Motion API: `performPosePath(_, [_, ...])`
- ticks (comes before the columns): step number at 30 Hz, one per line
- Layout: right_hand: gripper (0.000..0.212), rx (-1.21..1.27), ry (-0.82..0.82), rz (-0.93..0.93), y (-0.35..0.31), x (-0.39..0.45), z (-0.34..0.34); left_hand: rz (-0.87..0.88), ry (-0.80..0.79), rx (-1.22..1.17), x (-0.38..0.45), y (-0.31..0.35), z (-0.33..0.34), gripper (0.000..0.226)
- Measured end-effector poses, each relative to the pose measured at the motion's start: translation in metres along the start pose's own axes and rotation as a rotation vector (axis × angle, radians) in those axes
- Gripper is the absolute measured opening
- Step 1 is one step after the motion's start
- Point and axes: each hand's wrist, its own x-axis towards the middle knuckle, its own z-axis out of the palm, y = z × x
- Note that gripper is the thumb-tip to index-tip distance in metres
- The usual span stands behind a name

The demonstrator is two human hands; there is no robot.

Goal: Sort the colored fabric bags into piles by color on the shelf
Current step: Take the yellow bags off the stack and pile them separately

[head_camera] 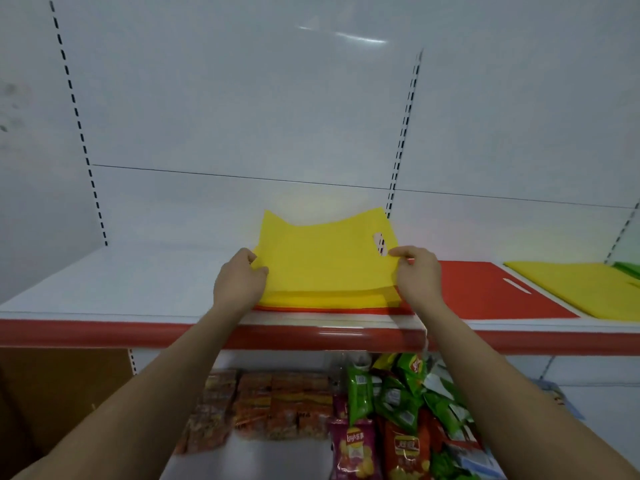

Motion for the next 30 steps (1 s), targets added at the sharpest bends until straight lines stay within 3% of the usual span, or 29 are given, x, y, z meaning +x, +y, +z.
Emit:
performPosePath(5, [0.05,0.174,-0.123,0.165,-0.02,-0.004,-0.058,-0.068,-0.214,-0.485,-0.013,0.036,-0.022,0.048])
performPosePath(7, [0.049,0.204,-0.122,0.183,-0.021,-0.006,-0.085,-0.059,-0.249,-0.555,-0.023,0.053,-0.024,0.062])
performPosePath(9, [0.045,0.227,-0.138,0.2,-0.018,-0.008,-0.113,-0.024,-0.242,-0.528,-0.034,0.072,-0.019,0.068])
performPosePath(14, [0.041,0.286,-0.242,0.282,0.005,-0.012,-0.188,-0.011,-0.279,-0.493,-0.078,0.126,0.007,0.05])
performPosePath(30, [0.043,0.213,-0.168,0.354,0.137,-0.021,-0.407,0.041,-0.426,-0.485,-0.206,0.277,0.135,0.054])
